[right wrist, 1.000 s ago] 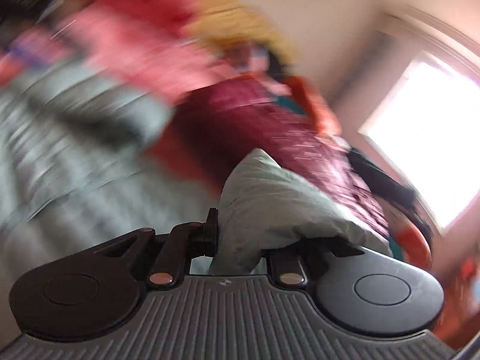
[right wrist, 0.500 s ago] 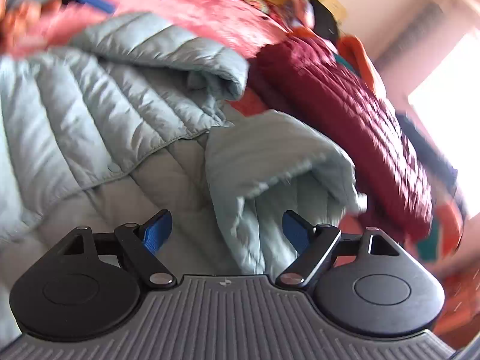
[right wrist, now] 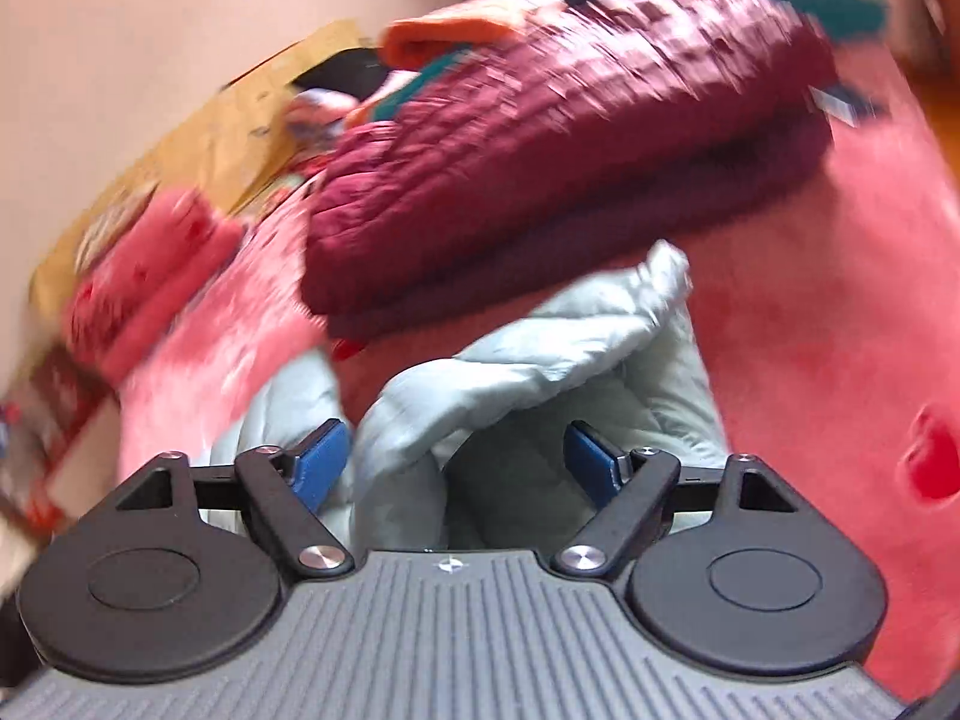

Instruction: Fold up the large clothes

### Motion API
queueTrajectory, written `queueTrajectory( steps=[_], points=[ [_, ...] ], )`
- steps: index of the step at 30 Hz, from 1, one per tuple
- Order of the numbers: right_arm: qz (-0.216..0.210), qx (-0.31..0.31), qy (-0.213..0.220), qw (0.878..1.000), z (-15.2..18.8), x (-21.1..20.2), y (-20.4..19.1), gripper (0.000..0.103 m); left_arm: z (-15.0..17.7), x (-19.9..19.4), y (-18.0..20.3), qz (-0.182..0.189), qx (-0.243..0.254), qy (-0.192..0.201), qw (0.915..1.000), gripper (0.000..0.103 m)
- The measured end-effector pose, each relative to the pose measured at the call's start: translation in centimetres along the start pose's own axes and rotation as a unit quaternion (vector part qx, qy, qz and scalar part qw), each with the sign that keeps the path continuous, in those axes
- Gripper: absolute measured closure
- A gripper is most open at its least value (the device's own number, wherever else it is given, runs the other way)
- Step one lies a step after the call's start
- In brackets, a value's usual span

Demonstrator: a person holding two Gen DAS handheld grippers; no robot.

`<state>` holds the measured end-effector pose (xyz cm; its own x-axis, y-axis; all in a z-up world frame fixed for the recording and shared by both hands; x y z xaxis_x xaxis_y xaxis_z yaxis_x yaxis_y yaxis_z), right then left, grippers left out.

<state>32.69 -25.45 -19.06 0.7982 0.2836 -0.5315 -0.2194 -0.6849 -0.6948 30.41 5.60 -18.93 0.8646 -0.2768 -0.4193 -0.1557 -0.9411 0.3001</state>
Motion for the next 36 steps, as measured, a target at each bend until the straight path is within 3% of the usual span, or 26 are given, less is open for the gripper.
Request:
queueTrajectory(
  steps=[3, 4, 5, 8, 10, 12, 14, 17, 19, 22, 24, 25, 26, 28, 30, 32, 34, 36],
  points=[
    [-0.041, 0.099, -0.002, 0.994, -0.4, 1.3, 1.8, 0.021, 0.3, 0.3, -0.3, 0.002, -0.011, -0.009, 0.9999, 0.014],
    [-0.059, 0.122, 0.006, 0.991, -0.3, 1.3, 2.2, 0.035, 0.4, 0.5, -0.3, 0.002, -0.015, -0.012, 0.9998, 0.014],
    [-0.068, 0.135, 0.015, 0.988, -0.2, 1.2, 2.4, 0.052, 0.5, 0.6, -0.4, 0.002, -0.018, -0.016, 0.9997, 0.014],
    [-0.075, 0.126, 0.048, 0.988, 0.5, -0.1, 2.2, 0.066, 0.5, 0.5, -0.4, -0.004, -0.016, -0.015, 0.9998, 0.014],
    [-0.057, 0.059, 0.082, 0.993, 0.7, -1.6, 0.5, 0.068, 0.5, 0.4, -0.4, -0.007, -0.018, -0.013, 0.9997, 0.014],
    [-0.007, -0.061, 0.128, 0.990, 0.5, -3.0, -2.0, 0.068, 0.5, 0.4, -0.6, -0.007, -0.024, -0.012, 0.9996, 0.014],
    [0.027, -0.177, 0.173, 0.969, 1.2, -4.8, -5.1, 0.070, 0.5, 0.3, -0.7, -0.009, -0.028, -0.010, 0.9995, 0.013],
    [0.037, -0.301, 0.209, 0.930, 2.9, -6.6, -8.9, 0.071, 0.4, 0.2, -0.8, -0.009, -0.034, -0.006, 0.9994, 0.013],
    [0.016, -0.339, 0.196, 0.920, 4.2, -7.0, -10.6, 0.071, 0.3, 0.1, -1.0, -0.012, -0.039, -0.004, 0.9992, 0.013],
    [-0.016, -0.411, 0.131, 0.902, 7.4, -6.1, -11.9, 0.075, 0.2, -0.1, -1.6, -0.015, -0.047, -0.002, 0.9988, 0.012],
    [-0.005, -0.428, 0.100, 0.898, 9.1, -5.2, -11.6, 0.074, 0.3, -0.2, -1.9, -0.016, -0.051, -0.003, 0.9986, 0.012],
    [0.007, -0.425, 0.094, 0.900, 9.6, -5.1, -11.1, 0.068, 0.3, -0.2, -2.0, -0.015, -0.053, -0.004, 0.9985, 0.012],
    [0.015, -0.409, 0.091, 0.908, 9.7, -5.5, -10.3, 0.056, 0.3, -0.2, -2.1, -0.013, -0.054, -0.005, 0.9984, 0.012],
    [0.030, -0.338, 0.089, 0.936, 8.2, -6.0, -8.2, 0.035, 0.2, -0.2, -2.0, -0.010, -0.054, -0.004, 0.9985, 0.012],
    [0.035, -0.241, 0.087, 0.966, 6.0, -6.5, -5.2, 0.033, 0.1, -0.3, -1.8, -0.007, -0.049, -0.002, 0.9988, 0.012],
    [0.020, -0.137, 0.085, 0.987, 4.1, -6.8, -2.2, 0.029, 0.1, -0.2, -1.4, -0.003, -0.042, -0.002, 0.9991, 0.012],
    [-0.007, -0.060, 0.090, 0.994, 2.3, -7.0, -0.2, 0.016, 0.3, -0.1, -0.9, 0.005, -0.037, -0.005, 0.9993, 0.012],
    [-0.030, -0.029, 0.093, 0.995, 1.8, -6.7, 0.5, 0.013, 0.3, 0.0, -0.4, 0.013, -0.030, -0.004, 0.9995, 0.012]
  ],
)
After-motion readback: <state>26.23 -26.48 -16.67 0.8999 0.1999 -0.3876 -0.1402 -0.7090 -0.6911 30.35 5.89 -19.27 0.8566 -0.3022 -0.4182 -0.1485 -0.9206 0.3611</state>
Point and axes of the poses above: each gripper's, at about its wrist camera, not at the fingertips, and x roughly the way its jaws point, y to its right, z to its underside, the point moved 6 cm from there along x, roughly the way its jaws point, and after that the axes turned 14 degrees about x, right-handed, at the moved point
